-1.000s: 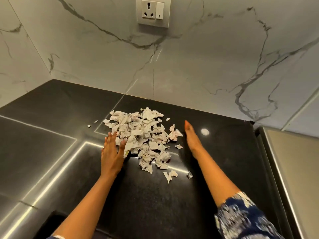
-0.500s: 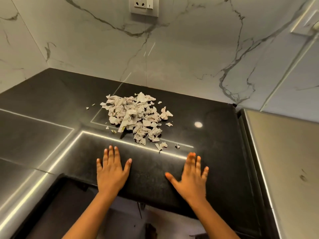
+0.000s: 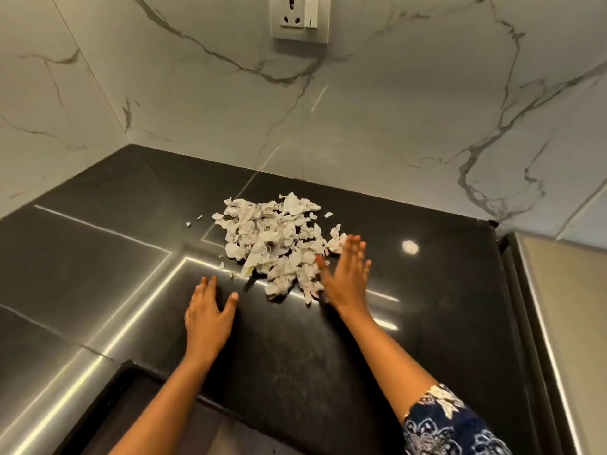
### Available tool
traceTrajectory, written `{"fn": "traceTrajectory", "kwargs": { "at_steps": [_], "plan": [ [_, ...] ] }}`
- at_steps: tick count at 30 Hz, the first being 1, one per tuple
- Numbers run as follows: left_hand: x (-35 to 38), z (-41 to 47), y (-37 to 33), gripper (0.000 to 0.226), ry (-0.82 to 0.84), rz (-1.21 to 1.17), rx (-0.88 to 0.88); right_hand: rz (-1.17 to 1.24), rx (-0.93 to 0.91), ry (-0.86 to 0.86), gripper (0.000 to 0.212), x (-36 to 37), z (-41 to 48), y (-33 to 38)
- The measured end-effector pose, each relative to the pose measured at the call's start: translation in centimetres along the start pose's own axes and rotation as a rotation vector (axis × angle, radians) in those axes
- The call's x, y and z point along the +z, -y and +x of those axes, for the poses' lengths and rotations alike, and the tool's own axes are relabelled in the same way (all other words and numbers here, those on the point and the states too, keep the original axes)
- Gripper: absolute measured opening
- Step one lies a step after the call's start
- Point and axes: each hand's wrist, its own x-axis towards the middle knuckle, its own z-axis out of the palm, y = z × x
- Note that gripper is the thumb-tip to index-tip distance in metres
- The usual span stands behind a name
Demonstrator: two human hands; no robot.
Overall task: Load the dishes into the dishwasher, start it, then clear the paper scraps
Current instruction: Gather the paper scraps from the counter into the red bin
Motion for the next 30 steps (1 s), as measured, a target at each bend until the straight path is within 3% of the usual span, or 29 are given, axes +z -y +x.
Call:
{"fn": "traceTrajectory", "kwargs": {
  "at_steps": [4, 9, 14, 16, 18, 21, 24, 27, 30],
  "plan": [
    [-0.2, 10.1, 0.0, 0.061, -0.058, -0.081, -0.067, 0.001, 0.141, 0.006, 0.08, -1.5, 8.0, -2.3],
    [0.2, 21.7, -1.5, 0.074, -0.03, -0.04, -0.045, -0.146, -0.089, 0.207, 0.072, 1.4, 16.6, 0.7],
    [0.9, 26.7, -2.8, 0.063, 0.142, -0.062, 0.087, -0.113, -0.282, 0.426, 0.068, 2.5, 19.6, 2.6],
    [0.6, 25.3, -2.6, 0.071, 0.193, -0.161, 0.112, 0.025, -0.334, 0.518, 0.081, 1.9, 18.9, 1.9],
    [0.5, 23.6, -1.7, 0.08, 0.181, -0.241, 0.206, 0.294, -0.258, 0.52, 0.084, 1.1, 18.4, 1.1],
    [-0.2, 23.6, 0.4, 0.077, -0.019, -0.16, 0.275, 0.507, -0.105, 0.462, 0.072, 0.5, 20.5, 1.8],
    [-1.6, 26.9, 3.0, 0.059, -0.253, -0.053, 0.023, 0.271, -0.16, 0.527, 0.071, 1.9, 24.3, 4.7],
    [-2.8, 30.8, 4.2, 0.063, -0.144, 0.066, -0.135, 0.06, -0.328, 0.651, 0.061, 4.5, 26.2, 7.9],
    [-2.2, 32.5, 3.2, 0.064, 0.071, 0.14, 0.018, -0.006, -0.453, 0.751, 0.073, 6.2, 26.0, 9.6]
  ]
}}
